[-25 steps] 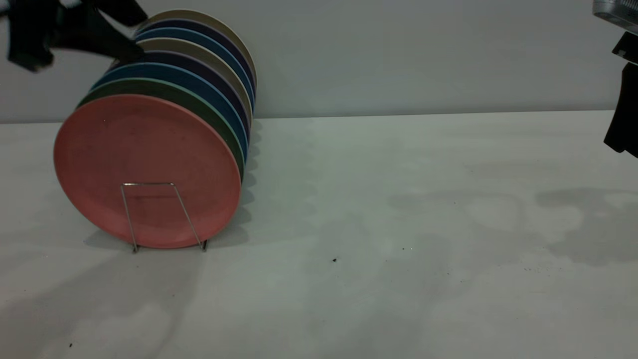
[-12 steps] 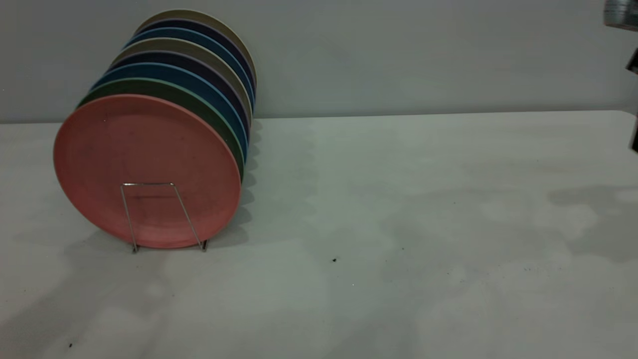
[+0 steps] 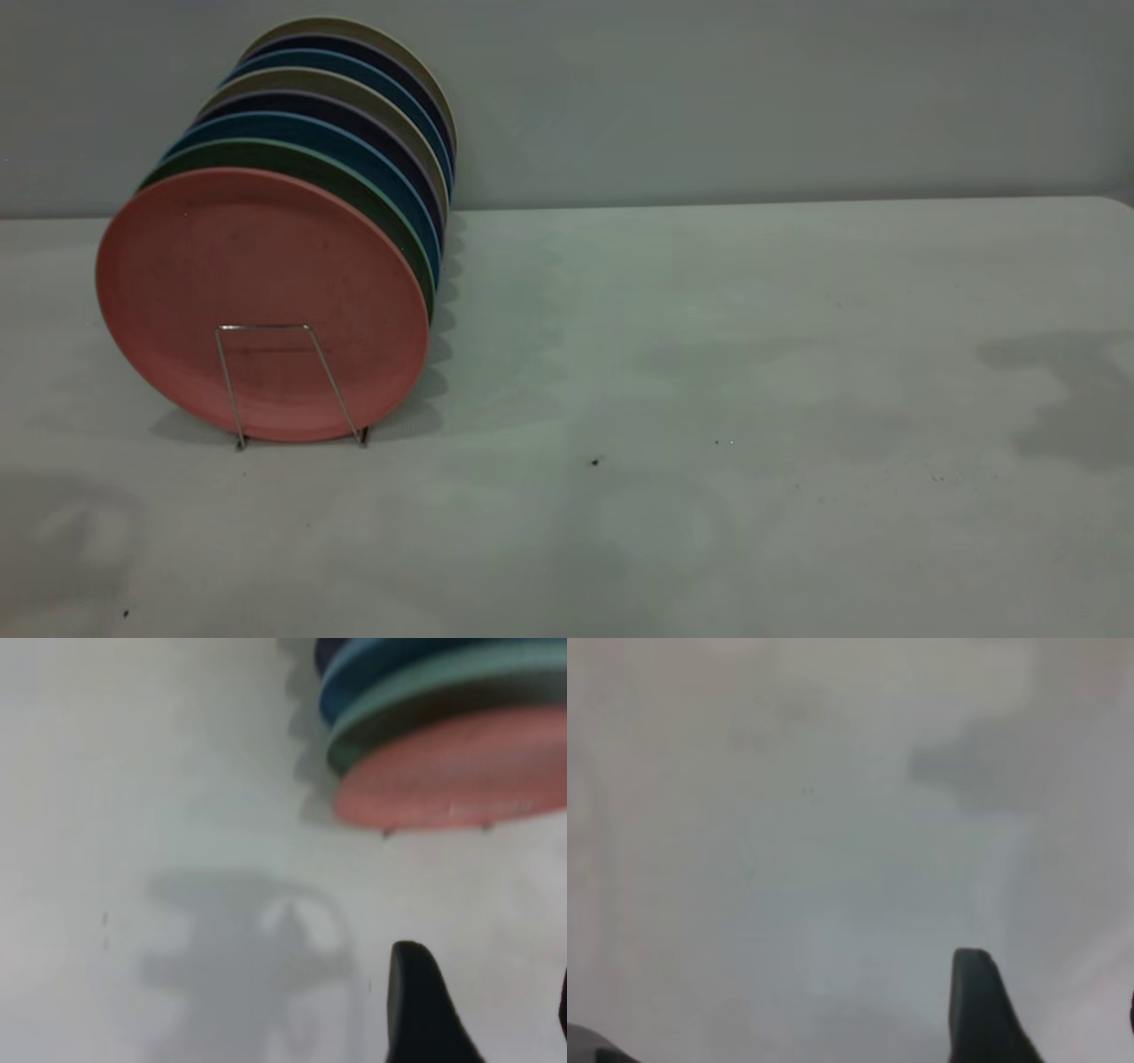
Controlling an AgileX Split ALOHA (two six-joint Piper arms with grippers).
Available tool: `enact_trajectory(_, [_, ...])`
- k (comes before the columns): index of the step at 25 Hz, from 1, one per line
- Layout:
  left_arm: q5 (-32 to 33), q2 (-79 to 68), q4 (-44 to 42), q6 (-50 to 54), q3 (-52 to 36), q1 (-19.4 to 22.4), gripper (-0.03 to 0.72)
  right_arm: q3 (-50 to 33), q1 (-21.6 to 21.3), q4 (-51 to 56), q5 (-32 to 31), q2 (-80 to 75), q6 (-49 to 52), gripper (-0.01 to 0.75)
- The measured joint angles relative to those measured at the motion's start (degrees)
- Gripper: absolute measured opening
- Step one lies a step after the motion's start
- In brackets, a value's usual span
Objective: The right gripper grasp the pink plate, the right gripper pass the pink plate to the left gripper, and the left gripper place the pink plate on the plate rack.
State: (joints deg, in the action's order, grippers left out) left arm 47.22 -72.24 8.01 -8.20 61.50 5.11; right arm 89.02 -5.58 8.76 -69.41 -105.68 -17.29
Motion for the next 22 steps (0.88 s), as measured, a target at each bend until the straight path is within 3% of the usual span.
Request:
enact_trajectory(9, [8.9,9.3,-3.4,1.5,-2.4,0.3,0.4,-10.1,1.7,-1.3,-0.6,17.8,2.2,0.419])
enact_trajectory(22, [11.1,37.3,-3.8,3.7,-22.3,0.3,0.4,-34.6,1.7,5.9,-1.4,51.3,-0.6,0.419])
